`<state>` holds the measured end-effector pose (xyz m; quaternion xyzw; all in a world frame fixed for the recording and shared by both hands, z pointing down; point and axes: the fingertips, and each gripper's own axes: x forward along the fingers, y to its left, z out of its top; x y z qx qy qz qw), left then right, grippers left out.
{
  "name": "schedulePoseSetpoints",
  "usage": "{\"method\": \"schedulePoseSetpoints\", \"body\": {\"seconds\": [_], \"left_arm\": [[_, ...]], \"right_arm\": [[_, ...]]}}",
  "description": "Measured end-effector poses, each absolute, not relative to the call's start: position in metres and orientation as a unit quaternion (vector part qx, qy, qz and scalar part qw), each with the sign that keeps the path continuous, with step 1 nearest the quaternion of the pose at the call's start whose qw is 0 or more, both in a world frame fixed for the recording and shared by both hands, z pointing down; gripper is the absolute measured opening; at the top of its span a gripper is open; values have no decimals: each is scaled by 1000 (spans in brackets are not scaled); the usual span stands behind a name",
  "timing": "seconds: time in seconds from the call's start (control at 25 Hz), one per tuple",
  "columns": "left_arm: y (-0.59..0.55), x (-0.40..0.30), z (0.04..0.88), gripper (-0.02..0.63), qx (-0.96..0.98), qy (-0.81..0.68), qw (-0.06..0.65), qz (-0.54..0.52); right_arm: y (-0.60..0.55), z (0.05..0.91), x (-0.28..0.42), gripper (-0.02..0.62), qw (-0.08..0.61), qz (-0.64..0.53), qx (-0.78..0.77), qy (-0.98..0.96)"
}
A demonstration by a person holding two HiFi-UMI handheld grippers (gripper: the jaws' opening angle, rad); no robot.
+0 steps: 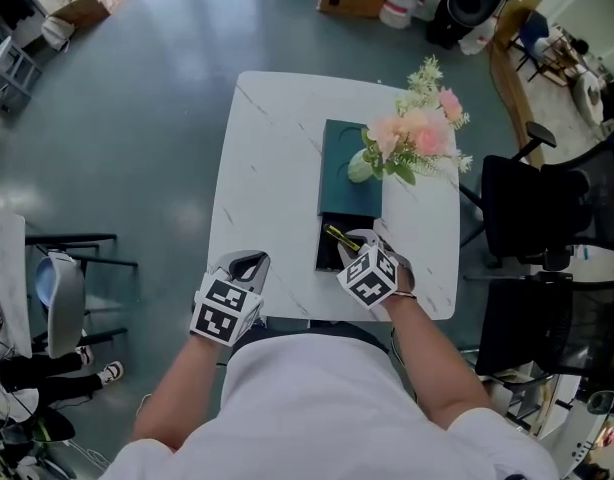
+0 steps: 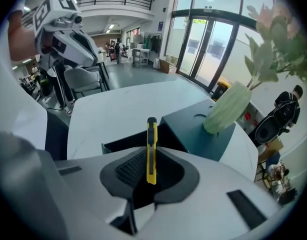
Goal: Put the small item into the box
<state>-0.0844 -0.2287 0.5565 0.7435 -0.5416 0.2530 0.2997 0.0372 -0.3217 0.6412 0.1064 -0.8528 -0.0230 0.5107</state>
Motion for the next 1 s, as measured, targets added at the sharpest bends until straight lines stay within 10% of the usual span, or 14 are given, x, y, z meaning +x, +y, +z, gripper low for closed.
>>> {"method": "schedulePoseSetpoints", "body": {"seconds": [1.0], "left_arm": [[-209,-73,561,17,723,-557,321,251]], "right_arm": [[-325,691,52,95,598,-119,46,-792]]}}
